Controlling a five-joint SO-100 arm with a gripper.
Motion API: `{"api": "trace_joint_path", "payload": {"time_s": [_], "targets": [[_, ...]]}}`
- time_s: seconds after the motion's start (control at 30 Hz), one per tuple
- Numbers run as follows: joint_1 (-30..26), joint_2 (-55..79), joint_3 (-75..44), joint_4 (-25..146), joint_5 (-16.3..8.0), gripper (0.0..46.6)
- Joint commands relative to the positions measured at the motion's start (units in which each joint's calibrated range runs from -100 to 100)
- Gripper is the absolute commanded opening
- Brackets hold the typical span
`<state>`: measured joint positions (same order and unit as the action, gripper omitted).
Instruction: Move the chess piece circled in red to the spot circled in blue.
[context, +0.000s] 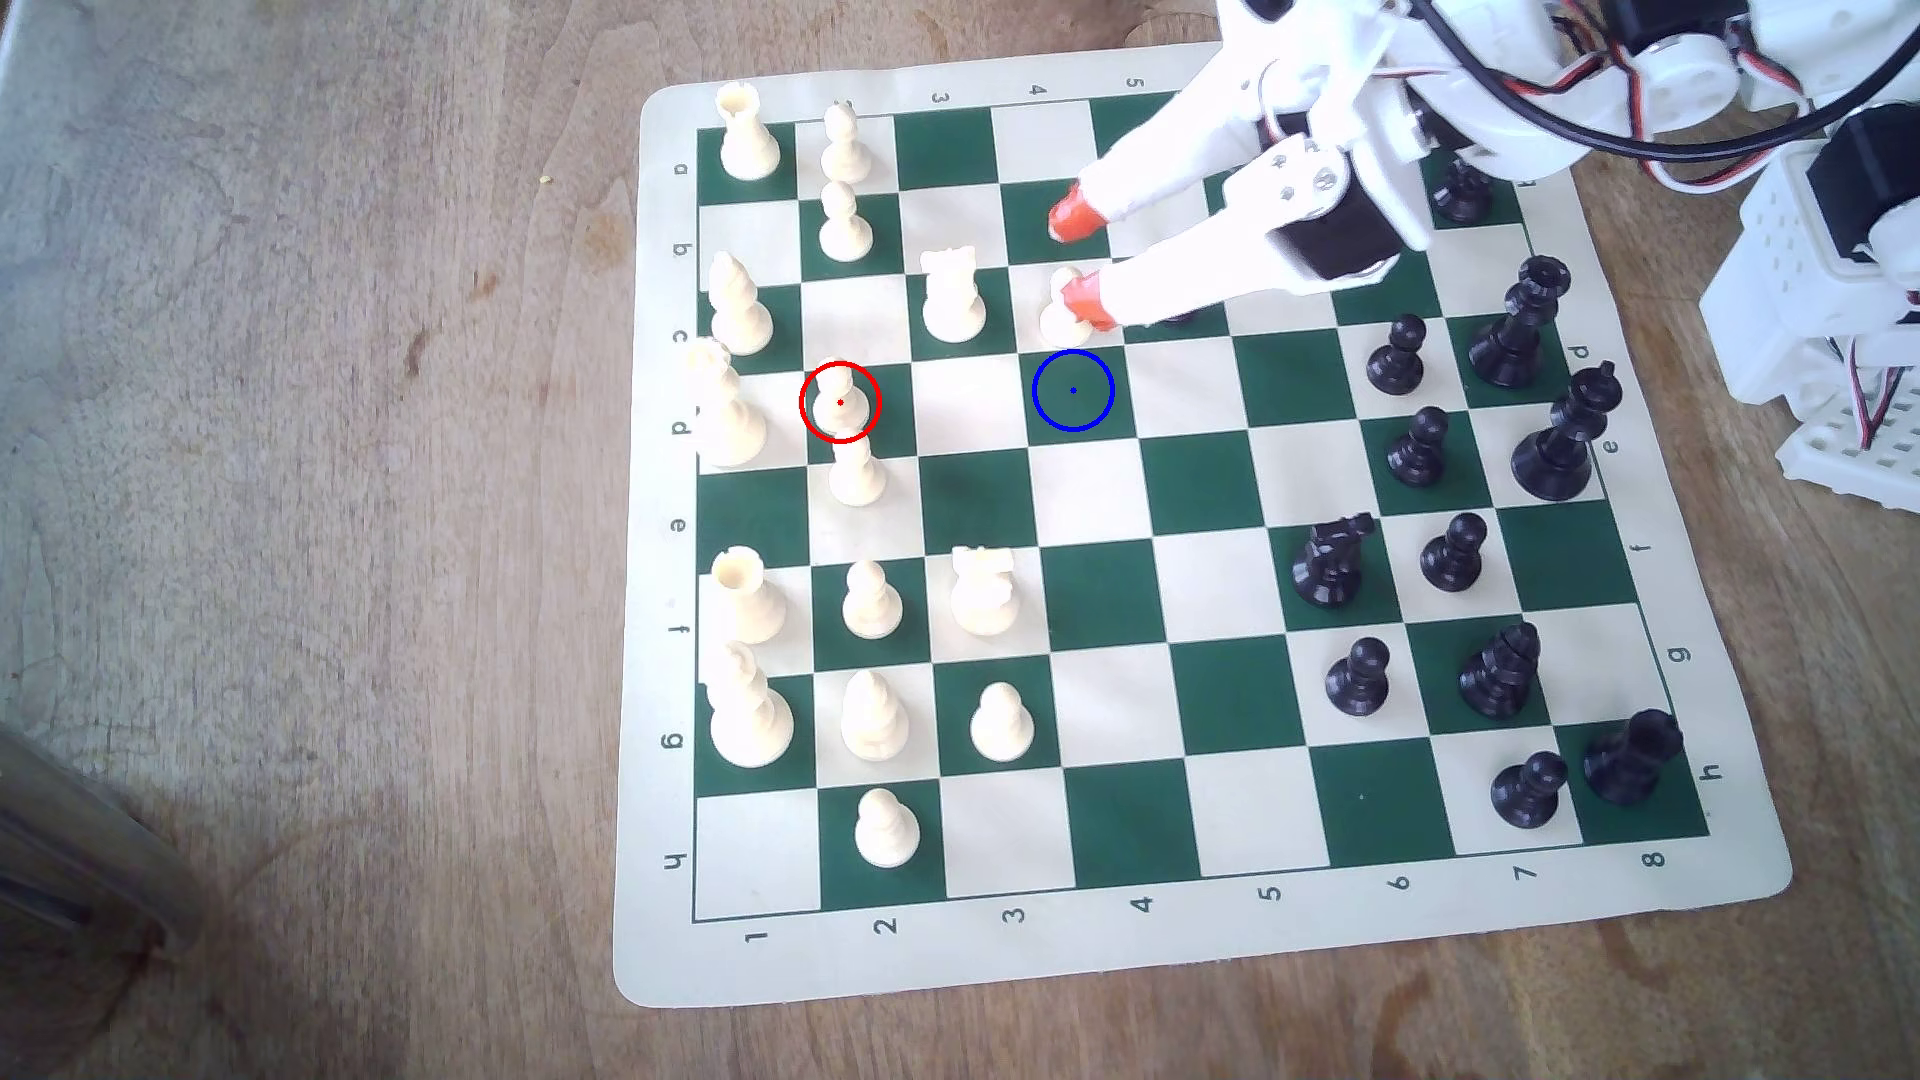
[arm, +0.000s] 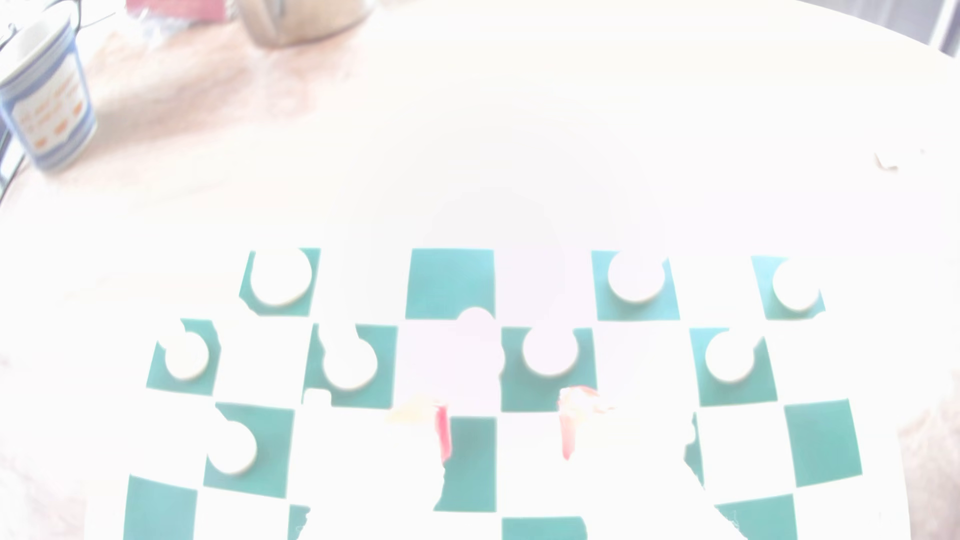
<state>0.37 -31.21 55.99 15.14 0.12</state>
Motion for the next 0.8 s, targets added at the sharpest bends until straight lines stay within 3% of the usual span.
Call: {"api": "trace_joint_path", "payload": {"time_s": [0.0, 0.43, 0.77], "targets": [[-0.02, 8.88, -9.93, -4.98, -0.68, 12.5], [2.10, 29.43, -13.56, -21.53, -1.81, 12.8], [1.00, 38.85, -25.34, -23.08, -4.05, 13.8]]}}
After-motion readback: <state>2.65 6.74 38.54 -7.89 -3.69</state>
